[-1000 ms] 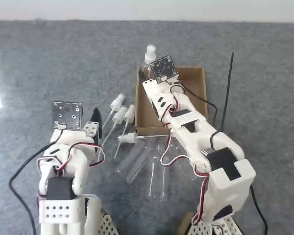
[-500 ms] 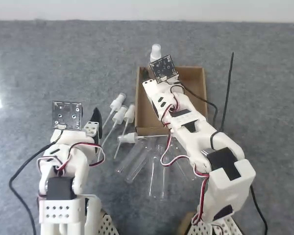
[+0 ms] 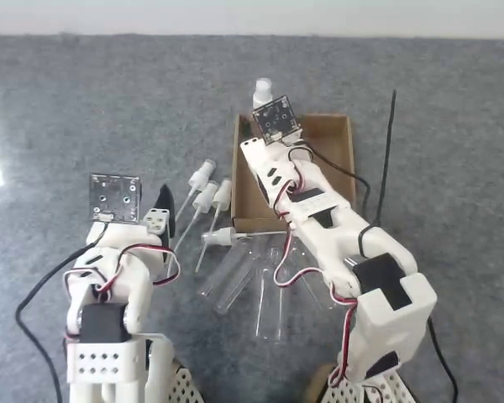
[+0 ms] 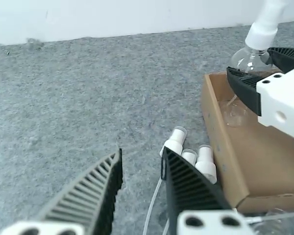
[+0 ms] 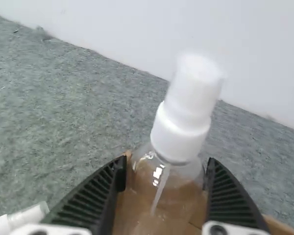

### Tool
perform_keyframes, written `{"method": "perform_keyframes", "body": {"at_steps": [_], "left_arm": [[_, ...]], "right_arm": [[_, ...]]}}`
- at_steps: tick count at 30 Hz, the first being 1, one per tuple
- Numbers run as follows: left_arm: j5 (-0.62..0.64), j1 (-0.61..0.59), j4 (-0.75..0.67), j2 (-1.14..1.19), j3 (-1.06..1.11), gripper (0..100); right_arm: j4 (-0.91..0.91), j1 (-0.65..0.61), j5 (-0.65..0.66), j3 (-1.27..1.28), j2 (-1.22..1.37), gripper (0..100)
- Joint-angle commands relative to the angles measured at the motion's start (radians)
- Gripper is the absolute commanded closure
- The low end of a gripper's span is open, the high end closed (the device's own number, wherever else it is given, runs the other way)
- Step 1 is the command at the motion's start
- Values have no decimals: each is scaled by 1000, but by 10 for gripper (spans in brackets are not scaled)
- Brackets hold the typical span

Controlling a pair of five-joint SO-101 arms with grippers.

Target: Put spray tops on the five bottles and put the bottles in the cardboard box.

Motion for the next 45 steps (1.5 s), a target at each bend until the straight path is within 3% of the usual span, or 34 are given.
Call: {"method": "perform_keyframes", "body": {"at_steps": [1,7,23,30,38,45], "left_arm": [[3,-5,-26,-15,-7,885],[3,-5,-26,-15,-7,885],[3,-5,-26,-15,-7,886],[3,-5,-26,-15,-7,886],[3,-8,-26,-15,-7,886],[3,-15,-23,-15,-12,884]], "right_arm": [[-24,-10,12,-11,-15,754],[77,-10,12,-60,-16,714],[116,-10,12,-164,-30,714],[298,-10,8,-203,-245,716],[783,-10,5,-167,-653,723],[1050,-2,11,84,-1067,977]]}}
